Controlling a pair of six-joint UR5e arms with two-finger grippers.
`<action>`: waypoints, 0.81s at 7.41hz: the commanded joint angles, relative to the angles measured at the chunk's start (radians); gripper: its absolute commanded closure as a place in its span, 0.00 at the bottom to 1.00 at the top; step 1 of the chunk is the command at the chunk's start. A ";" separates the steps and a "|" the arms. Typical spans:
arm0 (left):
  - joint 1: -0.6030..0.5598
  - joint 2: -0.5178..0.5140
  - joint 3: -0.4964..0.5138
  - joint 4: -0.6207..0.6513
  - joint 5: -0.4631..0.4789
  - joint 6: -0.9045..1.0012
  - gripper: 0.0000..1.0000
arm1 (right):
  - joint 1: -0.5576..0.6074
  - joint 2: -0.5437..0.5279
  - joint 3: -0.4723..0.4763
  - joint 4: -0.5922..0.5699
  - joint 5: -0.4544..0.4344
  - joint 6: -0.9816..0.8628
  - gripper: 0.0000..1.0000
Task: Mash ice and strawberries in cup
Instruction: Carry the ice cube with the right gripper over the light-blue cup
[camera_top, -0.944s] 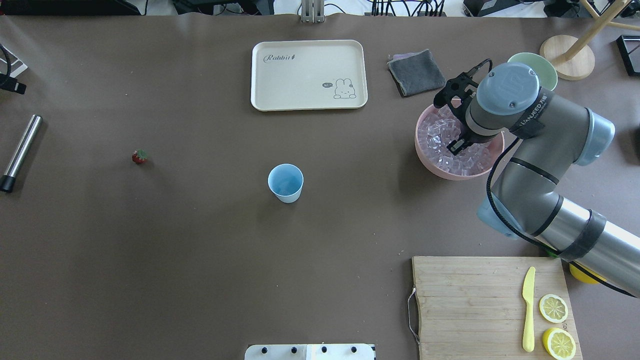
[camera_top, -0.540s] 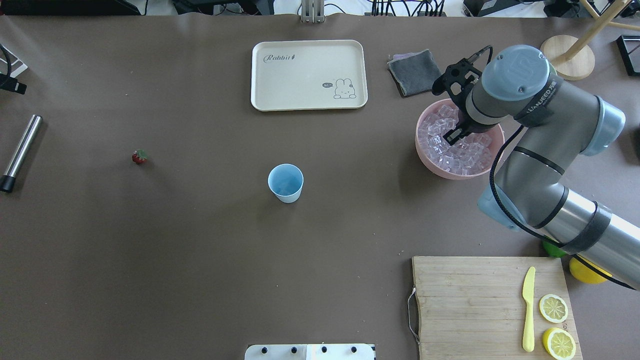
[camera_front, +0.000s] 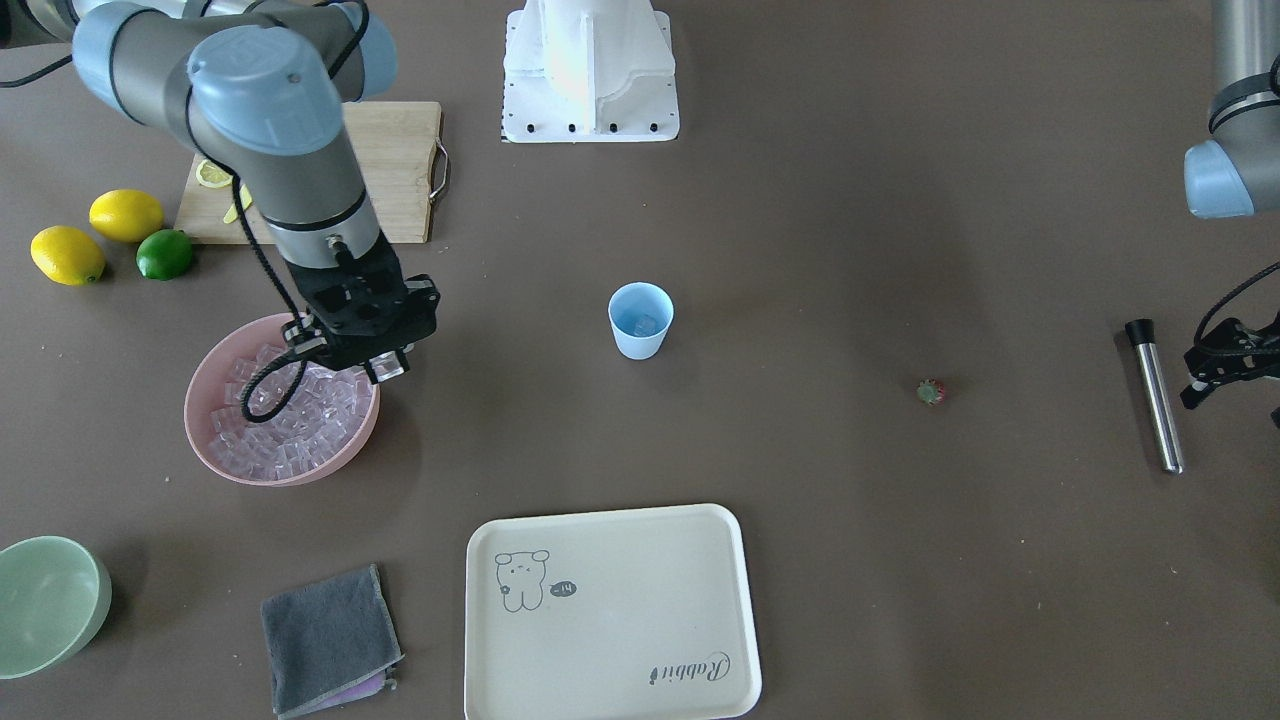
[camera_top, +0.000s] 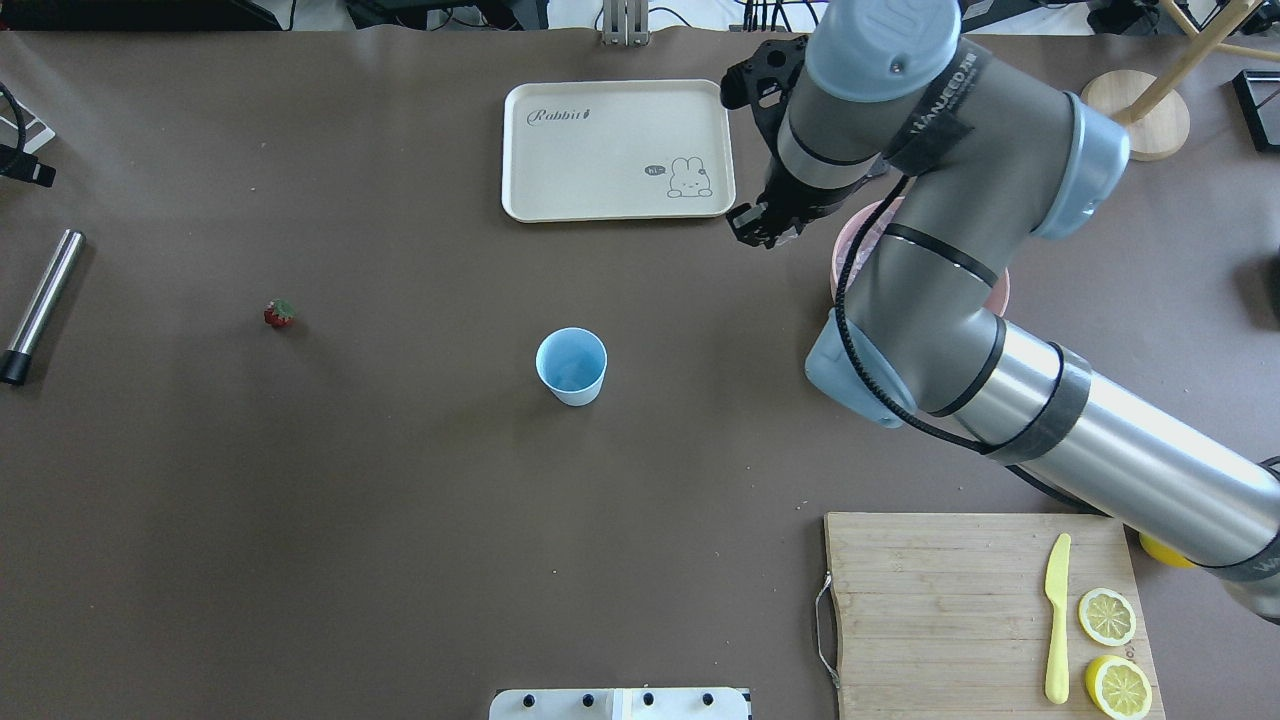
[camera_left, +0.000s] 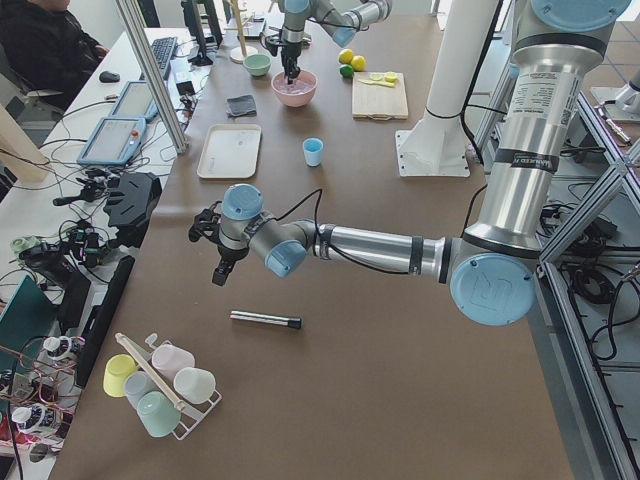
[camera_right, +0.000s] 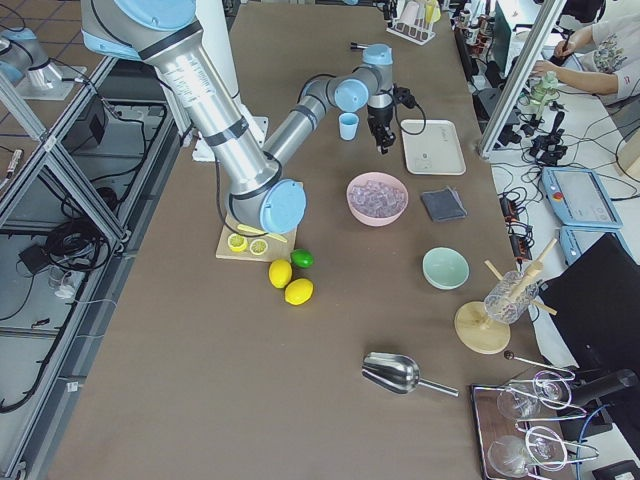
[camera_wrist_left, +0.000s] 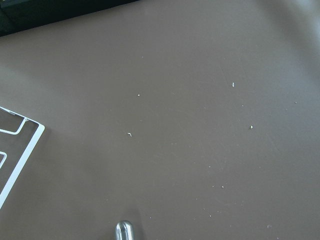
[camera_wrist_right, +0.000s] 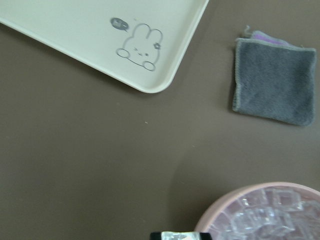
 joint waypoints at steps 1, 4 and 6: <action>0.002 -0.005 0.004 0.000 0.008 0.000 0.03 | -0.160 0.209 -0.150 -0.009 -0.121 0.249 1.00; 0.004 -0.005 0.004 0.000 0.008 0.000 0.03 | -0.259 0.230 -0.183 0.000 -0.233 0.318 1.00; 0.004 -0.005 0.005 0.000 0.008 -0.001 0.03 | -0.263 0.208 -0.185 0.040 -0.238 0.307 1.00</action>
